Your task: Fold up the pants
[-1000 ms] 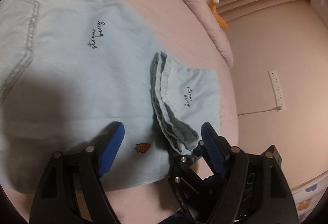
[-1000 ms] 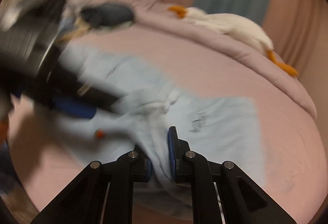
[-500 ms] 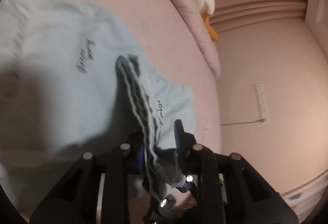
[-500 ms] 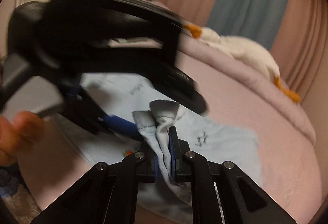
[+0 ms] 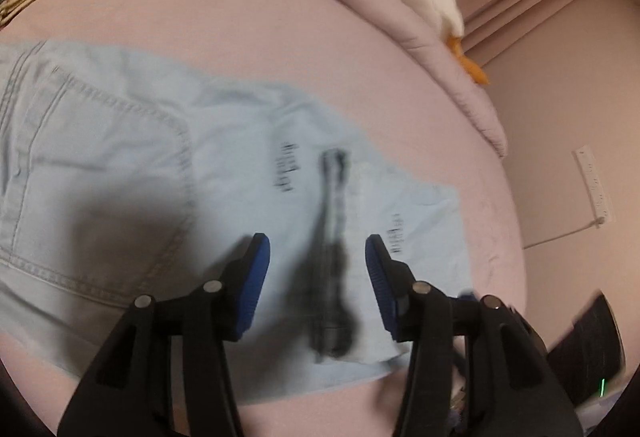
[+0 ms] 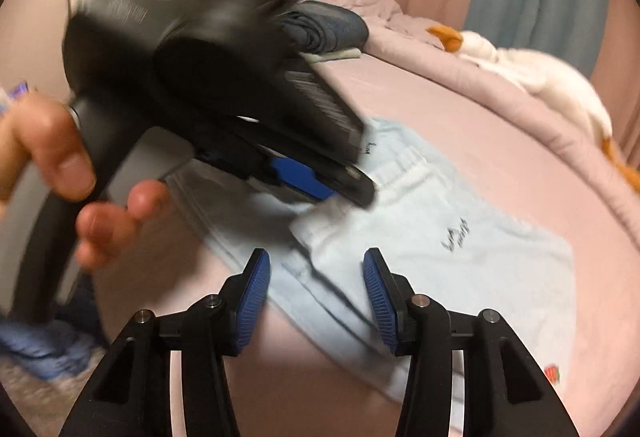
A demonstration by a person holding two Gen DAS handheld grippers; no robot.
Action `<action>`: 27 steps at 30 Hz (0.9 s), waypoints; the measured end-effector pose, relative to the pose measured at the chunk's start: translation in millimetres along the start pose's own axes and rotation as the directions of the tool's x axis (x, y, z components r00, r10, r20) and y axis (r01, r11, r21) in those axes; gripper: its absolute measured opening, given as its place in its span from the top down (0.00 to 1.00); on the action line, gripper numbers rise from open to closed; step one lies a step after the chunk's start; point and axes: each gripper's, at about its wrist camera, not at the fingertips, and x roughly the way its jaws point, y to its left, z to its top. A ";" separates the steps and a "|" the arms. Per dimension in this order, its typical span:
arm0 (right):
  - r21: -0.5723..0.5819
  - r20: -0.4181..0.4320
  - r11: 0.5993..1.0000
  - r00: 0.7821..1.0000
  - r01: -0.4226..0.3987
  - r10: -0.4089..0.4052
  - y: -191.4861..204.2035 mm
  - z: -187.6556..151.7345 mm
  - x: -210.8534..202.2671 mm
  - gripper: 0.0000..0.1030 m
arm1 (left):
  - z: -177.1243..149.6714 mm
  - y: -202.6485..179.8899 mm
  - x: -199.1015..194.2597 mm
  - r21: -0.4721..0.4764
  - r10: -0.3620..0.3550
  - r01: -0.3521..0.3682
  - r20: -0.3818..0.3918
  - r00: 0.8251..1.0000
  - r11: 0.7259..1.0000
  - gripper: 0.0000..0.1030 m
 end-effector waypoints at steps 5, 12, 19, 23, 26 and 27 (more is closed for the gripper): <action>0.286 0.054 0.958 0.997 0.030 -0.047 -73.3 -2.7 -35.3 0.53 | -4.0 -52.1 17.2 0.127 -0.085 0.088 -0.027 0.996 0.988 0.53; 0.489 -0.064 0.858 0.988 0.154 -0.141 -115.1 -34.2 -33.9 0.64 | -26.5 -36.9 58.0 0.142 0.027 -0.008 -0.126 0.992 0.990 0.80; 0.478 -0.167 0.848 0.971 0.231 -0.171 -103.6 -40.6 -21.9 0.73 | -36.0 -6.8 38.5 0.099 0.012 -0.003 -0.089 0.996 0.995 0.95; 0.370 -0.106 0.907 0.979 0.199 -0.172 -84.8 -10.0 -32.7 0.73 | -39.8 -16.0 40.3 0.129 0.047 -0.036 -0.081 0.996 0.991 0.95; 0.326 -0.071 0.943 0.997 0.061 -0.040 -64.6 22.9 -10.6 0.73 | -38.6 -9.6 37.1 0.112 0.023 -0.012 -0.094 0.995 0.994 0.95; 0.318 -0.072 0.948 0.997 0.028 -0.005 -60.6 30.9 -0.4 0.75 | -37.7 -6.0 37.2 0.107 0.019 -0.009 -0.098 0.995 0.994 0.94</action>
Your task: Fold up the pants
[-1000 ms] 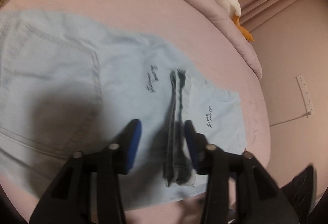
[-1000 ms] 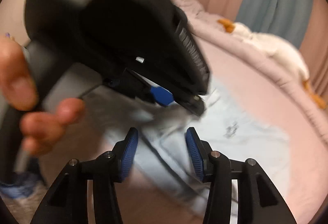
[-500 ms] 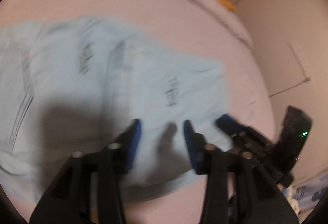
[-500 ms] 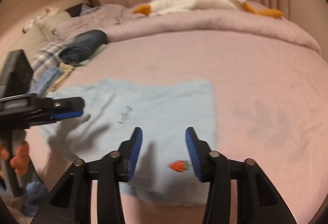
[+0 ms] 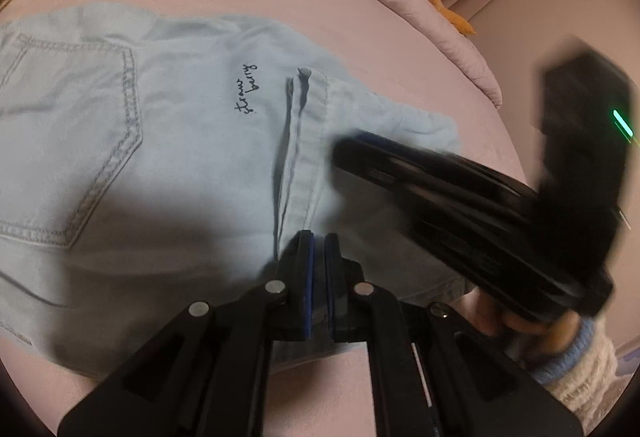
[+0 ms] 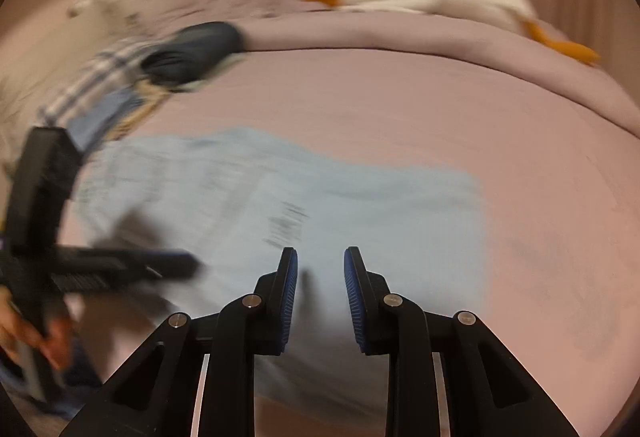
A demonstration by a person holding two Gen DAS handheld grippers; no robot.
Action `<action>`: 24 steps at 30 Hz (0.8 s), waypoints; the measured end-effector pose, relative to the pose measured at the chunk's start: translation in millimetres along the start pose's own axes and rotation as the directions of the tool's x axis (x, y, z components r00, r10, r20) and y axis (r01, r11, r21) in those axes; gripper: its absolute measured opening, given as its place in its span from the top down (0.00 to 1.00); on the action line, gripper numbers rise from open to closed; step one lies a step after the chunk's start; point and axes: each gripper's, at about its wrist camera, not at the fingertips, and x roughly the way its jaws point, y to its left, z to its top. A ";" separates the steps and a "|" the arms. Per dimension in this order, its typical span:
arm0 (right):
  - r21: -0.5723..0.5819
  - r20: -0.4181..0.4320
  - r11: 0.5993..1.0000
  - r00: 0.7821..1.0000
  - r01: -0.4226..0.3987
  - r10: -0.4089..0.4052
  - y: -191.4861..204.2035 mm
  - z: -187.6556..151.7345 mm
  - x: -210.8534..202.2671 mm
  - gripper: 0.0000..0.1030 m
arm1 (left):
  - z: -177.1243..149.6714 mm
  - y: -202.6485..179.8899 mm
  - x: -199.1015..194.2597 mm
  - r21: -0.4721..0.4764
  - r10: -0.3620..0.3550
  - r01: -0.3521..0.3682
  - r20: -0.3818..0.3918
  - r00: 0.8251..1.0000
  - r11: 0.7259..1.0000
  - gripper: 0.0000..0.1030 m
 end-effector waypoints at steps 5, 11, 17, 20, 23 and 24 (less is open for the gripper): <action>-0.033 -0.136 0.998 0.989 -0.054 0.049 25.3 32.1 72.2 0.82 | 3.4 -6.0 4.3 0.022 0.012 -0.012 0.004 1.000 1.000 0.95; 0.098 -0.151 0.994 0.986 -0.057 0.071 20.4 48.4 92.3 0.84 | 1.7 -4.9 4.1 0.017 0.005 -0.005 -0.002 1.000 1.000 0.94; 0.067 -0.116 0.998 0.993 -0.021 0.029 17.6 16.1 56.1 0.84 | 2.9 -4.4 5.2 0.017 0.009 -0.009 -0.006 1.000 1.000 0.94; 0.047 -0.102 0.998 0.994 0.034 -0.030 -0.2 -8.0 31.4 0.84 | 2.7 -5.0 5.2 0.029 0.016 -0.016 -0.003 1.000 0.999 0.94; 0.018 -0.107 0.994 0.988 0.112 -0.109 -19.0 -37.9 6.2 0.84 | 0.9 -7.1 5.3 0.048 0.028 -0.028 0.006 1.000 0.998 0.94; 0.022 -0.110 0.994 0.988 0.109 -0.106 -25.1 -45.2 -0.6 0.84 | 0.4 -8.2 5.4 0.058 0.036 -0.037 0.009 0.999 0.998 0.94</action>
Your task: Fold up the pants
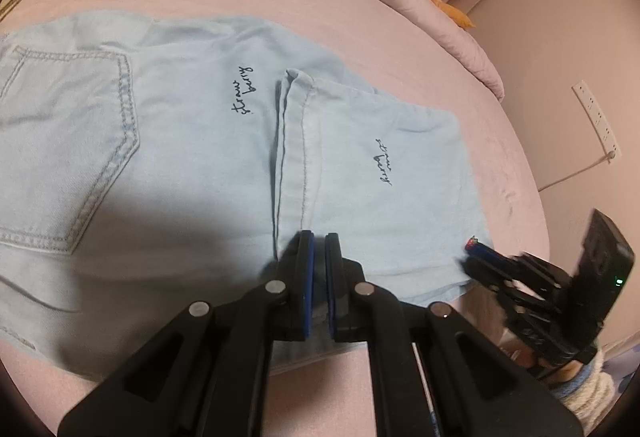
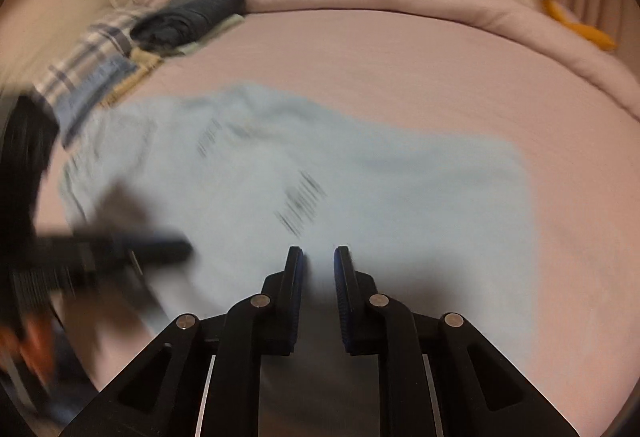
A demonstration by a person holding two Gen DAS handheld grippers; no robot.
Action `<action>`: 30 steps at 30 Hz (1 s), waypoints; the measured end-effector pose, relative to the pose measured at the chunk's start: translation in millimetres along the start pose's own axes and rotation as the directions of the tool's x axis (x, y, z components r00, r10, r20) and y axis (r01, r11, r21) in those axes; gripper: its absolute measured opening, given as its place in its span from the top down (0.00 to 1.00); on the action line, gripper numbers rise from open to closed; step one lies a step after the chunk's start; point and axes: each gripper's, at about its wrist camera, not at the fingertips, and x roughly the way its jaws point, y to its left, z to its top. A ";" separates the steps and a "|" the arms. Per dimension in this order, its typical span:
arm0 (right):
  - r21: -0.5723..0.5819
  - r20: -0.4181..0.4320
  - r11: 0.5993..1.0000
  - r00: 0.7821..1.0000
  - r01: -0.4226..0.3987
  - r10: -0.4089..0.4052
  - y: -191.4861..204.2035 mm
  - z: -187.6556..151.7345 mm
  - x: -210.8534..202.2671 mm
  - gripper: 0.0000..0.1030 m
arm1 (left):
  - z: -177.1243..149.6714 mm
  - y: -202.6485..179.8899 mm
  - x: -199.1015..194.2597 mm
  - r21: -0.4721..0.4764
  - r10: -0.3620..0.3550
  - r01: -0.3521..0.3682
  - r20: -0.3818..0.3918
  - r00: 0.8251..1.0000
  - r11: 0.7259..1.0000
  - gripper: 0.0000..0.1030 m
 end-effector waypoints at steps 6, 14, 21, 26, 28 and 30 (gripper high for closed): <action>0.020 0.006 0.999 1.000 0.027 -0.027 -33.7 -32.2 -42.1 0.84 | -0.9 -3.1 -14.5 0.025 0.045 -0.045 0.031 0.999 0.999 0.65; 0.043 0.061 0.999 0.998 0.009 -0.012 -20.9 -13.4 -56.5 0.83 | -10.7 42.8 -78.0 -0.072 0.225 -0.216 0.165 0.960 0.974 0.33; -0.016 0.103 0.996 0.991 -0.088 0.089 14.7 16.7 -45.1 0.83 | -22.9 85.4 -114.3 -0.220 0.332 -0.287 0.203 0.921 0.932 0.33; -0.053 0.102 0.991 0.987 -0.123 0.128 40.8 33.7 -31.6 0.83 | -26.5 103.6 -119.7 -0.288 0.341 -0.281 0.184 0.922 0.915 0.33; -0.070 0.096 0.988 0.985 -0.135 0.141 51.0 37.9 -27.6 0.83 | -29.9 111.0 -121.3 -0.313 0.338 -0.272 0.178 0.924 0.910 0.33; -0.088 0.084 0.986 0.985 -0.143 0.150 59.4 39.9 -23.7 0.83 | -32.1 115.2 -122.0 -0.332 0.336 -0.266 0.172 0.926 0.905 0.33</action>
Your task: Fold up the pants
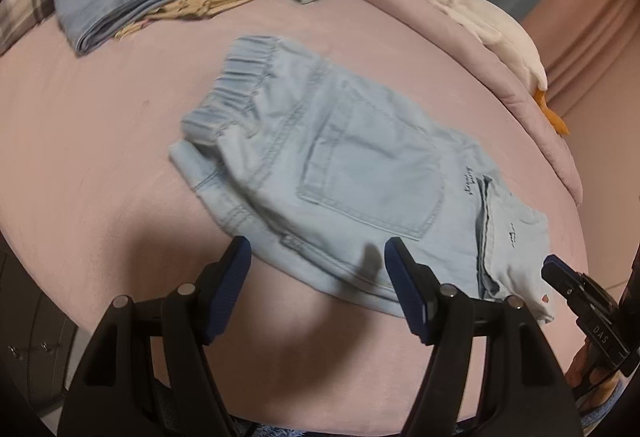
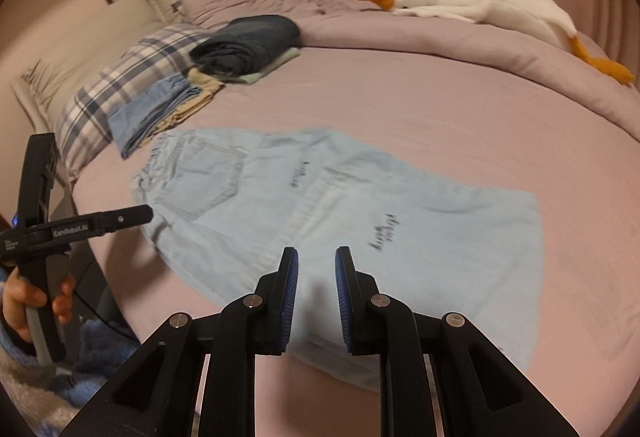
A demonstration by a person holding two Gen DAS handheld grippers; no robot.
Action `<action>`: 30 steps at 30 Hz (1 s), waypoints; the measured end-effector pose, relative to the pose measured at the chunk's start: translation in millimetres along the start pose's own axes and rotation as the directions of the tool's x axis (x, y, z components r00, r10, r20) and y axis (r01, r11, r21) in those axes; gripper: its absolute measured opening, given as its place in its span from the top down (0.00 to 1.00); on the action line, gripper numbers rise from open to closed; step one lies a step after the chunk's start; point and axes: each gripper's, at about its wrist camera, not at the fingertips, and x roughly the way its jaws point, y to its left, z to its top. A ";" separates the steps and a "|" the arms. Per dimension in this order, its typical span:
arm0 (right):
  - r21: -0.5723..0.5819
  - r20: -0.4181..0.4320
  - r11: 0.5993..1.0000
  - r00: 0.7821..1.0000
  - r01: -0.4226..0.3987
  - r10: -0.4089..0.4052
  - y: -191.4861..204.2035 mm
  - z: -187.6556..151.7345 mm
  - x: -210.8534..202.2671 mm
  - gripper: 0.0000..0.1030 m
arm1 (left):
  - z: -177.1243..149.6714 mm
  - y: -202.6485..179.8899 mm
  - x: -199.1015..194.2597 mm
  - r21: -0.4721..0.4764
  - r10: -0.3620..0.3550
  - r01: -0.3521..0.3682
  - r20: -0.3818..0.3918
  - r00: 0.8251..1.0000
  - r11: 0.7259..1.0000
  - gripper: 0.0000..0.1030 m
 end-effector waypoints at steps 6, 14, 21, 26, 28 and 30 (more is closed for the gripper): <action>-0.017 -0.029 1.000 1.000 0.005 -0.006 6.0 3.4 7.3 0.83 | 5.7 14.2 10.4 -0.089 -0.085 0.082 -0.028 0.996 0.993 0.30; -0.004 -0.050 1.000 0.999 0.000 0.000 6.4 7.2 16.1 0.83 | 26.3 32.0 19.1 -0.247 -0.238 0.239 0.031 0.971 0.939 0.32; -0.004 -0.074 1.000 0.997 -0.008 0.008 9.1 10.9 30.3 0.83 | 37.0 57.2 30.6 -0.409 -0.268 0.274 0.072 0.961 0.871 0.70; 0.005 -0.078 0.999 0.996 -0.044 0.044 13.4 27.3 48.6 0.83 | 37.5 40.4 13.9 -0.326 -0.198 0.215 0.086 0.976 0.920 0.79; 0.013 -0.074 0.999 0.996 -0.048 0.049 14.5 38.6 59.8 0.83 | 38.5 32.3 5.7 -0.278 -0.179 0.201 0.104 0.978 0.939 0.80; 0.015 -0.081 0.999 0.996 -0.031 0.032 16.6 50.0 73.7 0.83 | 39.6 24.2 -0.4 -0.224 -0.157 0.181 0.120 0.980 0.958 0.80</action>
